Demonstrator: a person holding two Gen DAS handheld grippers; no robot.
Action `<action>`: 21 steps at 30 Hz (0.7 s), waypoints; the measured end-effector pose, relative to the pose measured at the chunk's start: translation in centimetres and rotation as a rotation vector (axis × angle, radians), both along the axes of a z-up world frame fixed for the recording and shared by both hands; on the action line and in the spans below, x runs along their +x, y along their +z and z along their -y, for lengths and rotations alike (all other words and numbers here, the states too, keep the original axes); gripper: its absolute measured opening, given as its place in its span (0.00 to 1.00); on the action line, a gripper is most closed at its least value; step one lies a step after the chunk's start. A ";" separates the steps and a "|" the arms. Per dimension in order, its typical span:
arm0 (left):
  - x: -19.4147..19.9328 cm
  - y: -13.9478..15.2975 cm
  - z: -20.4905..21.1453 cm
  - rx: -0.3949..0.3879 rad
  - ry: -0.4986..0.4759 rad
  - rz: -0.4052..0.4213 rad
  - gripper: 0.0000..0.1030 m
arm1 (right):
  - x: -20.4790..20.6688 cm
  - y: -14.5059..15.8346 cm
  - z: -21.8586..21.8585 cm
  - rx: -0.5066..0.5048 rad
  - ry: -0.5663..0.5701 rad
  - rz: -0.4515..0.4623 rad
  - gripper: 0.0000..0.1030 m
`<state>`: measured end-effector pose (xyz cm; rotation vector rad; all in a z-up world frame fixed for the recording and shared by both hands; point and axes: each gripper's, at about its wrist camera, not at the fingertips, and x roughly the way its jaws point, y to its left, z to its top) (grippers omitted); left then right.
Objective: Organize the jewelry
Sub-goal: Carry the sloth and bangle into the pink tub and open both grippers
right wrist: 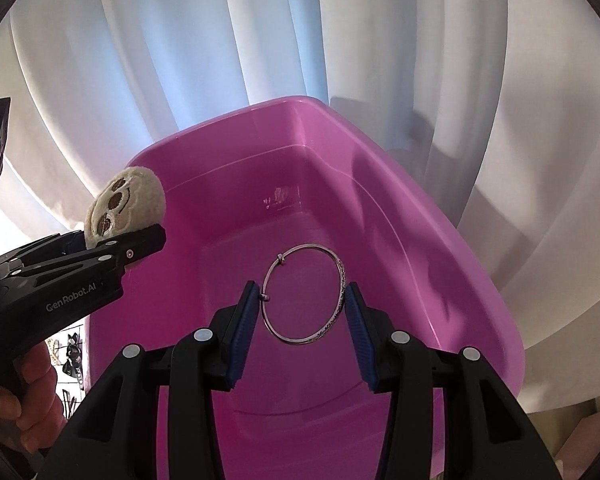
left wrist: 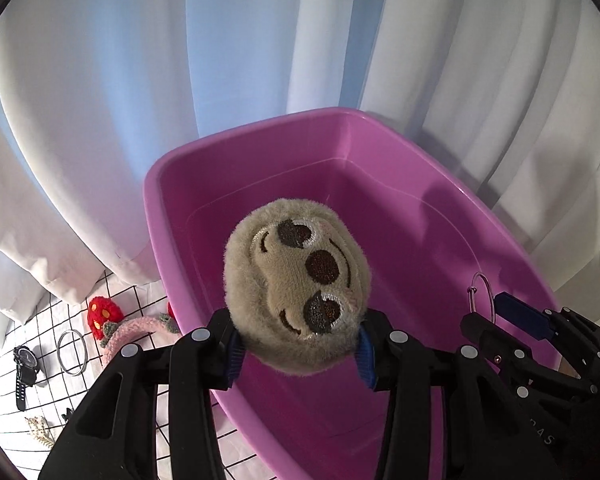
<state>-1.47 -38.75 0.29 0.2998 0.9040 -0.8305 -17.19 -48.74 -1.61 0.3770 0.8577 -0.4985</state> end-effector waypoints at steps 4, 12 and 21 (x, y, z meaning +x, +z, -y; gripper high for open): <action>0.0 -0.9 0.5 0.024 0.006 0.006 0.43 | 0.0 -0.9 0.4 0.015 -0.001 -0.015 0.41; 0.0 -1.2 0.9 0.033 0.007 0.013 0.48 | 0.4 -1.6 0.7 0.022 -0.002 -0.030 0.42; -0.8 -0.9 0.8 0.031 -0.013 0.038 0.63 | 0.2 -1.3 0.6 0.017 -0.011 -0.017 0.60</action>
